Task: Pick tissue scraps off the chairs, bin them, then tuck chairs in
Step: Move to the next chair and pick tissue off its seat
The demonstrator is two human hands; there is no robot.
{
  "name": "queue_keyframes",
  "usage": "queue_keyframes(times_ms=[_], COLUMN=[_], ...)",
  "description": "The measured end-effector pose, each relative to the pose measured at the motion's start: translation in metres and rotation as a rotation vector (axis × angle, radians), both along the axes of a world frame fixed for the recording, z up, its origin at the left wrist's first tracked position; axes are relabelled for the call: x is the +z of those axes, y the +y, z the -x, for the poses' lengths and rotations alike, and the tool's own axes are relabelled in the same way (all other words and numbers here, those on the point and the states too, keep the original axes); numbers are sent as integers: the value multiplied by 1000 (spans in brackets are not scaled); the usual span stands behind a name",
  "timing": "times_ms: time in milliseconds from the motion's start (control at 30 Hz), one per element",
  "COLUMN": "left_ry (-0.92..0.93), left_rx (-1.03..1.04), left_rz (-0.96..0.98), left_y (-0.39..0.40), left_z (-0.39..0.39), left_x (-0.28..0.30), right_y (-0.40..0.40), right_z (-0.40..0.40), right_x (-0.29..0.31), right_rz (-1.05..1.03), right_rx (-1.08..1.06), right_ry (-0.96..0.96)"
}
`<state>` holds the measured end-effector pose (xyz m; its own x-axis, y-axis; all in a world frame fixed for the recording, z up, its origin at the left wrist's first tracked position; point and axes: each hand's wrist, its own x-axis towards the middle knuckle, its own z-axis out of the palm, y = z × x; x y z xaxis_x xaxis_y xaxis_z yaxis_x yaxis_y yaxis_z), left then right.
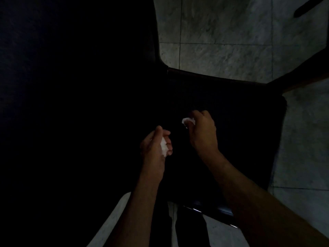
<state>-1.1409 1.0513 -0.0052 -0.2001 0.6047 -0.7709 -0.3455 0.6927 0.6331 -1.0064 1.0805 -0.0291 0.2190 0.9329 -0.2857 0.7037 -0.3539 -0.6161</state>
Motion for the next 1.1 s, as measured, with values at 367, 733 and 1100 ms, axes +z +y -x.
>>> queue_keyframes(times_ms=[367, 733, 1100], left_ry=[-204, -89, 56], left_rx=[158, 21, -152], left_rz=[-26, -73, -115], left_y=[-1, -12, -30], left_z=[1, -9, -23], left_x=[6, 8, 24], right_y=[-22, -56, -67], right_z=[3, 30, 28], right_x=[18, 60, 62], right_rz=[191, 224, 149], right_rx=[-412, -517, -362], right_ry=[532, 1010, 908])
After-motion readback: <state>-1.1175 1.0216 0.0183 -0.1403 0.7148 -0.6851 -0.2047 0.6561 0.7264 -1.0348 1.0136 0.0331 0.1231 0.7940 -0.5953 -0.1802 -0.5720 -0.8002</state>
